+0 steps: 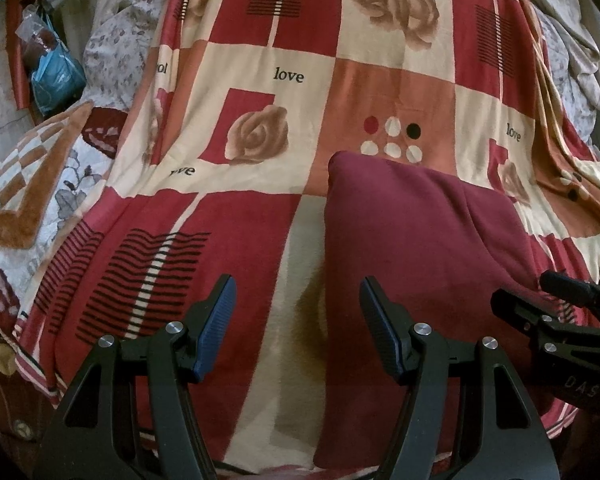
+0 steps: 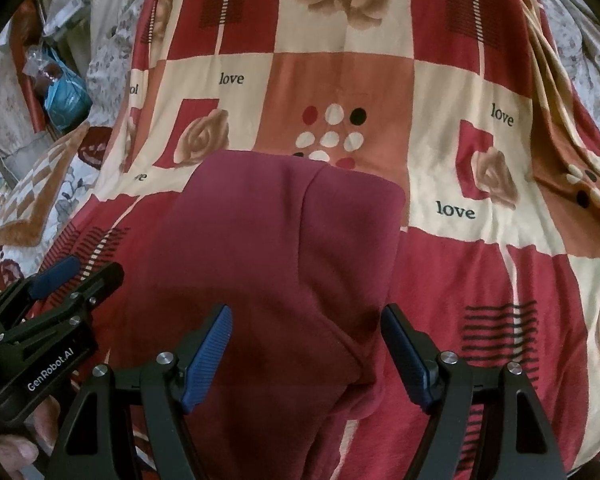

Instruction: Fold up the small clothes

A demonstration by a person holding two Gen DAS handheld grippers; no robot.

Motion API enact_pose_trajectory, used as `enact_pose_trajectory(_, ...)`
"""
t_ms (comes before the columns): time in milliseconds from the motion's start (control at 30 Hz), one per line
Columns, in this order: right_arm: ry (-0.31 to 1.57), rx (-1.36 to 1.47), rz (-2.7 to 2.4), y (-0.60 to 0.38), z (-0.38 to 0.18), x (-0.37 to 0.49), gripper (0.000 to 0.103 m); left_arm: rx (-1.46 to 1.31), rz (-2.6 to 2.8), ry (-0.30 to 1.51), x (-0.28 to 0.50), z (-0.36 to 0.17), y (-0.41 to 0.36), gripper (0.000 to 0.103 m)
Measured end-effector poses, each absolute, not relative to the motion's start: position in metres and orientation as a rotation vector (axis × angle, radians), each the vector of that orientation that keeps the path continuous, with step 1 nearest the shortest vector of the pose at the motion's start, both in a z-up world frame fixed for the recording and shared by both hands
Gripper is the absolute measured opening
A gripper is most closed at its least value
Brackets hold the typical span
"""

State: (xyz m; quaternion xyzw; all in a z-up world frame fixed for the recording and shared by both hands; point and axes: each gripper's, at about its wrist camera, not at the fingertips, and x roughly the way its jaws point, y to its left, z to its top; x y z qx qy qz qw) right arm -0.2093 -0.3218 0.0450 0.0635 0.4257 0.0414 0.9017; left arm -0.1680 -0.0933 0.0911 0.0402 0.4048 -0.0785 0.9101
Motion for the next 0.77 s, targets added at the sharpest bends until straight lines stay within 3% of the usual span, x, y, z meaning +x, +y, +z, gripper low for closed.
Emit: enact_pose_trajectory(767,0.889,0.130,0.094,-0.3191,0.0439,-0.2082,0.075,0.071,-0.185,0.831,-0.1685,0.0914,-0.0961,0.064)
